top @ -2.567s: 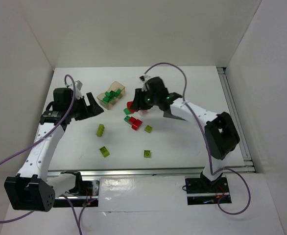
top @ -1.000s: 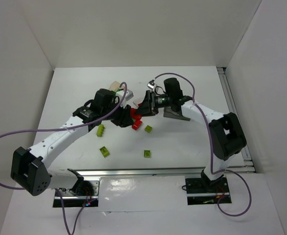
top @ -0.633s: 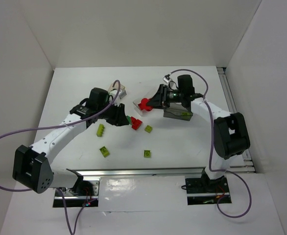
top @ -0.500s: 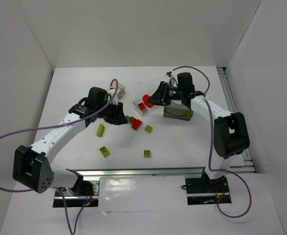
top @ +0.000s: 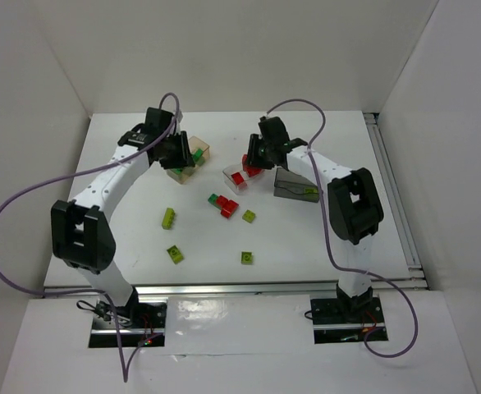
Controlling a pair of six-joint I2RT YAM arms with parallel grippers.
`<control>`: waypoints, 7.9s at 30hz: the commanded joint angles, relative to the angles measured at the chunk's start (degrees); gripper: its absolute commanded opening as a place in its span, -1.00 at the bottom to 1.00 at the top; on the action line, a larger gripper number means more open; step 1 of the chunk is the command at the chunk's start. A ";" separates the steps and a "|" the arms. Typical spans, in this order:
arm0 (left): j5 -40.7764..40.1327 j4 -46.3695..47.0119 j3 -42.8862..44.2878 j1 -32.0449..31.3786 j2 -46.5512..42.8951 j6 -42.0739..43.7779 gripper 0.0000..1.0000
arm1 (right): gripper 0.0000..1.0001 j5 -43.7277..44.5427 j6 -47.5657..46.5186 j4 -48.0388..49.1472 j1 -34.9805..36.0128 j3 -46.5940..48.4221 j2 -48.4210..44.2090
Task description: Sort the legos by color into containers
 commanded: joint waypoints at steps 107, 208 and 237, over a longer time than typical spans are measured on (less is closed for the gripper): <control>46.94 24.34 -21.16 8.31 -6.13 -15.51 0.84 | -0.58 -5.73 -20.06 8.36 15.09 -20.41 -25.98; 21.37 8.00 -9.39 7.16 -2.26 -8.84 -1.00 | 0.35 6.06 -10.13 11.17 11.40 -15.13 -18.49; 39.10 7.55 -5.25 9.01 -1.03 3.29 -1.00 | 0.95 4.30 -15.93 2.12 22.13 -8.73 -15.95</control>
